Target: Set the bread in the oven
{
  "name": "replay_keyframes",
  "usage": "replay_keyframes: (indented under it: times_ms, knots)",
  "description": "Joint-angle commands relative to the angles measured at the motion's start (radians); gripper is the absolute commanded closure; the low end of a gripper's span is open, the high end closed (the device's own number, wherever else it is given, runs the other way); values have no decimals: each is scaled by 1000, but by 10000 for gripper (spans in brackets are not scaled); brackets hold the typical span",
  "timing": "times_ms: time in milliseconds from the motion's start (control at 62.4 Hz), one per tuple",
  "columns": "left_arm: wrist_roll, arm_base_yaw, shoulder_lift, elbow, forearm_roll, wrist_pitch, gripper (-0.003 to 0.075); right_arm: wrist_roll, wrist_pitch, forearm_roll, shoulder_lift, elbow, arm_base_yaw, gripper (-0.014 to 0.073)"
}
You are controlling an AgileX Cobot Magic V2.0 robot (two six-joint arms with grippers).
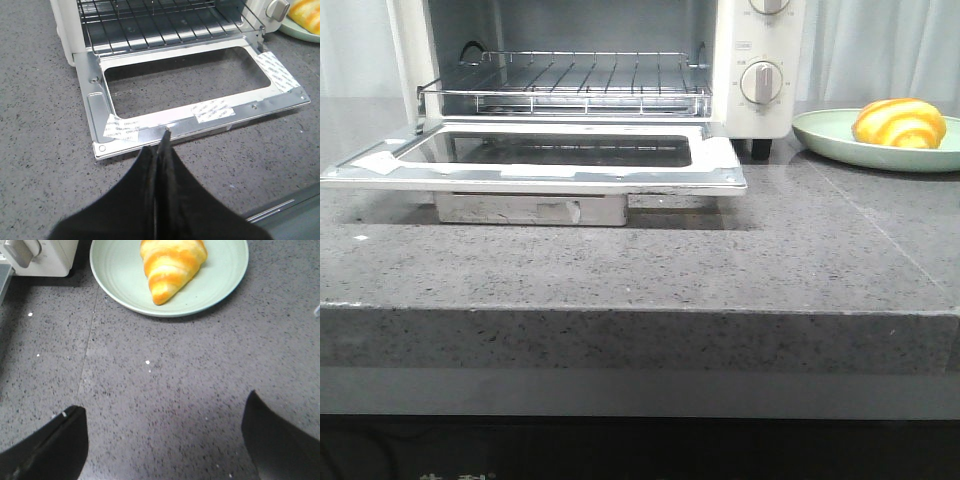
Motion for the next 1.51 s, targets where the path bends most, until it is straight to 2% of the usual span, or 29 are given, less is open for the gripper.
replay_keyframes:
  times_ms: [0,754,930,1187,1267,1395,1492]
  knots:
    - [-7,3,-45,-16,-6,-55,738,0,-33,17,70,-95,-6,-41]
    - [-7,3,-65,-15,-6,-57,738,15,140,20,792,-711,-17,-41]
    - [-7,3,-65,-15,-6,-57,738,16,167,21,886,-796,-33,-41]
    - [-7,3,-65,-15,-4,-58,738,16,151,21,955,-829,-33,-33]
    - [-7,3,-65,-15,-2,-58,738,16,151,21,959,-829,-33,32]
    - [-7,3,-65,-15,-2,-58,738,16,157,21,959,-829,-33,271]
    - [-7,3,-65,-15,-2,-58,738,15,166,21,952,-829,-33,375]
